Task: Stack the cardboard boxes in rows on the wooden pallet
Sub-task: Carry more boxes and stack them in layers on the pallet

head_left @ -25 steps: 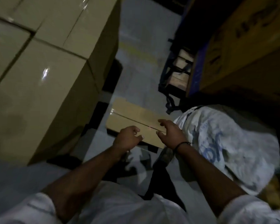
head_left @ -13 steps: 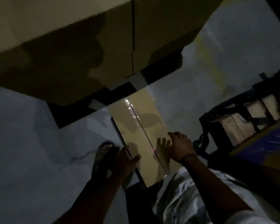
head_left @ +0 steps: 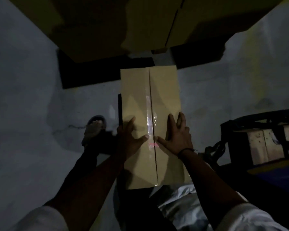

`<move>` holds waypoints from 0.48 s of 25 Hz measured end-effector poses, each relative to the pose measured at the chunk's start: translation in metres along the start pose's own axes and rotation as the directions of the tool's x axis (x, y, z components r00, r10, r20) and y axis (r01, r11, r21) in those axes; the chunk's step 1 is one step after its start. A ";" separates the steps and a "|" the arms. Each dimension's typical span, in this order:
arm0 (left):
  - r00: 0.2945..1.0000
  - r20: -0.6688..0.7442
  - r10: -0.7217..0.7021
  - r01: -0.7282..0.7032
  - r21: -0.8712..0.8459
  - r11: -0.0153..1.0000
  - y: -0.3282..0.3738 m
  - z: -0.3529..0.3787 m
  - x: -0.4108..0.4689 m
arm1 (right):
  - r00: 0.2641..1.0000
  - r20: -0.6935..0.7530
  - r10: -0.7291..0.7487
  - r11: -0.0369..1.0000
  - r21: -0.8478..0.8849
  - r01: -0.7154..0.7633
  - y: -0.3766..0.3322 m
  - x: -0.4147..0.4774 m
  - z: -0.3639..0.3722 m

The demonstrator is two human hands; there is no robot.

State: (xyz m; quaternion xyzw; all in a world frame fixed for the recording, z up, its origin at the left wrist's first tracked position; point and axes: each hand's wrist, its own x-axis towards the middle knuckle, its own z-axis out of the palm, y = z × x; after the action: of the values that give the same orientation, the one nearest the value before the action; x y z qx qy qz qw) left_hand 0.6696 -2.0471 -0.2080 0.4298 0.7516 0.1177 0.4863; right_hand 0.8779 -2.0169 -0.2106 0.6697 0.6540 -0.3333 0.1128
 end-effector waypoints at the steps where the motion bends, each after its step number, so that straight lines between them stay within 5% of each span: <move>1: 0.999 -0.028 0.031 -0.031 0.002 1.000 0.006 -0.023 -0.022 | 0.999 -0.033 -0.038 0.999 -0.016 0.037 -0.017 -0.026 -0.011; 8: 0.992 -0.123 -0.027 0.051 0.198 0.979 0.062 -0.201 -0.180 | 0.994 -0.086 -0.067 0.998 0.000 0.067 -0.179 -0.194 -0.108; 12: 0.989 -0.150 -0.018 0.031 0.084 0.996 0.039 -0.293 -0.241 | 0.982 -0.154 -0.106 0.994 -0.020 0.104 -0.277 -0.249 -0.128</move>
State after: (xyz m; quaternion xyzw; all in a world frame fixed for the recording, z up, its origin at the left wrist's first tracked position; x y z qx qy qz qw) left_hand 0.4840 -2.1363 0.1131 0.4312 0.7954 0.1111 0.4112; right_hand 0.6718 -2.1083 0.1126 0.6577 0.6971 -0.2816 0.0481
